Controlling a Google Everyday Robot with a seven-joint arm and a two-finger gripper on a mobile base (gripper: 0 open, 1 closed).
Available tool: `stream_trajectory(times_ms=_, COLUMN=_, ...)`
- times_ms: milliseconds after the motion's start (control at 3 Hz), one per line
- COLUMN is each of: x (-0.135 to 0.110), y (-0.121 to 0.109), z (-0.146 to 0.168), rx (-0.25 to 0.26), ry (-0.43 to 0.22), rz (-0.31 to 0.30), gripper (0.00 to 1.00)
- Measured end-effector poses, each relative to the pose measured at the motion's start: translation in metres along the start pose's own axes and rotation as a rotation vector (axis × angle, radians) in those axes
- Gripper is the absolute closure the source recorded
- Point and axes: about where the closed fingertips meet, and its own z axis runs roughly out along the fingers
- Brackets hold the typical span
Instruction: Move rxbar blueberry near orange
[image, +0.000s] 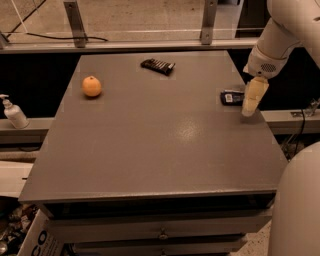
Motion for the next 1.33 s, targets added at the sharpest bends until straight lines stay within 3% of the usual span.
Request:
stream_trajectory(times_ms=667, x=0.004, y=-0.002, z=0.01, rx=-0.014, ry=0.008, rz=0.007, gripper=0.0)
stream_trajectory(times_ms=1333, x=0.007, y=-0.001, z=0.018, rx=-0.031, ry=0.012, rz=0.016, gripper=0.4)
